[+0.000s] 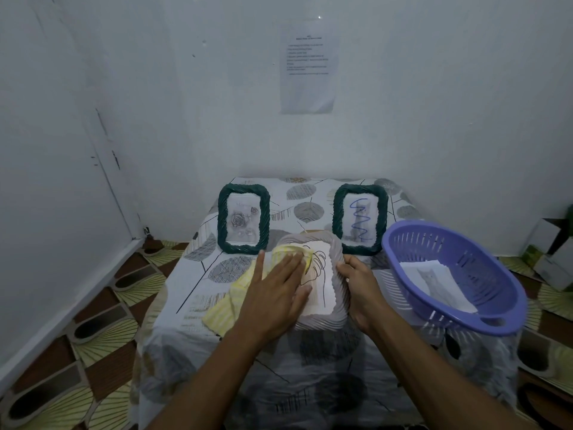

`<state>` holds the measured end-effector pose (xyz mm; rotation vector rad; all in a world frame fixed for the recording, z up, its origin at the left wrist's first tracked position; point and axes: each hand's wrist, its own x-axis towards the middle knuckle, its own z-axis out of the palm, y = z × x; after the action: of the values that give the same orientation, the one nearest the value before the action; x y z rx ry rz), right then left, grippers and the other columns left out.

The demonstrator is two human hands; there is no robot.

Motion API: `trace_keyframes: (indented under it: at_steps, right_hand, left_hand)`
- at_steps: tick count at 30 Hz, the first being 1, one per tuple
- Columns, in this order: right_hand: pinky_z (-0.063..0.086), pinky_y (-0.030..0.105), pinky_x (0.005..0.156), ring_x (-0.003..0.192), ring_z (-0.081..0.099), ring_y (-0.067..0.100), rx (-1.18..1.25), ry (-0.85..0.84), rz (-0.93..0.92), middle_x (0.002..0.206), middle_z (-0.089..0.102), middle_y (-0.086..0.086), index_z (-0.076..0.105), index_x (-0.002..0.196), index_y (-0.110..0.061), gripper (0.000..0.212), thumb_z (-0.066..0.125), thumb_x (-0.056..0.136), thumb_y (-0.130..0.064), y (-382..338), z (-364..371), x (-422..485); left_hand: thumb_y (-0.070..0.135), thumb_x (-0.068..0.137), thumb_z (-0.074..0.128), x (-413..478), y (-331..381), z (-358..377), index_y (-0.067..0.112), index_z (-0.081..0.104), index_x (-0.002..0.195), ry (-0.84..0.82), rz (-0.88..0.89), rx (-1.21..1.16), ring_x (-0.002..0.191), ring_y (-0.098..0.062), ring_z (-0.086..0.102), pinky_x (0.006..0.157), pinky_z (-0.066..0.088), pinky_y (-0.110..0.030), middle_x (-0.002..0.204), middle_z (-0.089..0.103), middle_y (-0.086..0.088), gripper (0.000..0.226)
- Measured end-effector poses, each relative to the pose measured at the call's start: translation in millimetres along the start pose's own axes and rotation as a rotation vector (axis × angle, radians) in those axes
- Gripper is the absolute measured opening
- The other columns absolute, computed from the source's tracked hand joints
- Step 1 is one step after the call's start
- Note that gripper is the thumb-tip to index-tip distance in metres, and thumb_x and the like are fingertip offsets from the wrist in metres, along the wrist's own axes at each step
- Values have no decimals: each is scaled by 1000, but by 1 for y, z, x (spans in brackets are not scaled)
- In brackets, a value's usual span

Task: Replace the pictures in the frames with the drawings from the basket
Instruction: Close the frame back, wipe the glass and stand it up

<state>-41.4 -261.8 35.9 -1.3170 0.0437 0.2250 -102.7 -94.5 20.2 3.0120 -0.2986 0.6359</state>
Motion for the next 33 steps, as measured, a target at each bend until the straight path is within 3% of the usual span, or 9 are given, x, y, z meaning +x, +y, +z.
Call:
trace_keyframes:
  at_steps: [5, 8, 12, 14, 17, 20, 23, 29, 33]
  right_hand:
    - [57, 34, 60, 80, 72, 29, -38, -22, -22, 92, 75, 14, 64, 104, -6, 23, 42, 98, -5, -1, 2, -3]
    - [58, 38, 63, 78, 70, 30, -37, 41, -41, 92, 73, 16, 63, 101, -5, 21, 43, 98, -5, -5, -1, 0]
    - [55, 31, 55, 70, 71, 23, -43, 50, -45, 89, 73, 12, 63, 100, -6, 21, 42, 99, -5, -12, -7, 2]
    - [56, 35, 62, 77, 71, 27, -48, 32, -48, 94, 73, 13, 62, 104, -5, 22, 41, 99, -6, -12, -6, 1]
    - [56, 49, 83, 94, 68, 36, -80, -7, -47, 103, 72, 16, 63, 107, -7, 23, 42, 99, -6, -8, -2, -3]
    - [56, 46, 81, 89, 68, 34, -48, 14, -42, 102, 71, 19, 63, 106, -3, 21, 43, 98, -5, -10, 0, -4]
    - [55, 45, 80, 86, 66, 34, 31, 87, -21, 102, 69, 22, 60, 108, 3, 23, 40, 98, -2, -19, -3, 3]
    - [51, 54, 91, 102, 63, 42, 34, 149, -21, 110, 66, 26, 59, 113, 3, 25, 39, 99, -3, -29, -9, 13]
    - [55, 49, 85, 95, 67, 39, 10, 116, -12, 104, 70, 22, 62, 106, -1, 24, 39, 100, -5, -24, -6, 9]
  left_hand:
    - [51, 99, 9, -2, -5, -1, 18, 46, 141, 30, -87, 19, 146, -19, 20, 118, -4, -55, 149, 43, 4, 65]
    - [46, 100, 18, -20, 0, 1, 19, 56, 131, 58, 25, -52, 142, -18, 30, 118, 4, -54, 140, 53, 4, 56]
    - [46, 101, 22, -38, 2, 6, 20, 56, 132, 47, 114, -68, 143, -16, 28, 116, 10, -54, 141, 52, 7, 53]
    - [46, 101, 19, -33, 0, 3, 19, 52, 137, 37, 87, -36, 144, -17, 26, 117, 7, -53, 146, 47, 5, 56]
    - [47, 99, 13, -11, -5, -10, 19, 39, 146, 18, 8, -16, 148, -17, 15, 119, -4, -50, 154, 34, 5, 60]
    - [41, 101, 18, 1, -9, -13, 22, 30, 149, 4, 10, -77, 148, -11, 6, 119, -13, -42, 158, 25, 7, 54]
    - [33, 99, 26, -9, -6, -12, 18, 39, 146, 27, 115, -224, 147, -9, 11, 120, -9, -36, 154, 32, 5, 50]
    - [28, 95, 34, -20, 0, -16, 14, 59, 130, 103, 210, -248, 141, -13, 33, 121, 3, -43, 140, 54, 2, 46]
    - [31, 96, 27, -14, 9, -14, 18, 51, 138, 25, 236, -212, 143, -9, 27, 120, -6, -39, 147, 45, 5, 50]
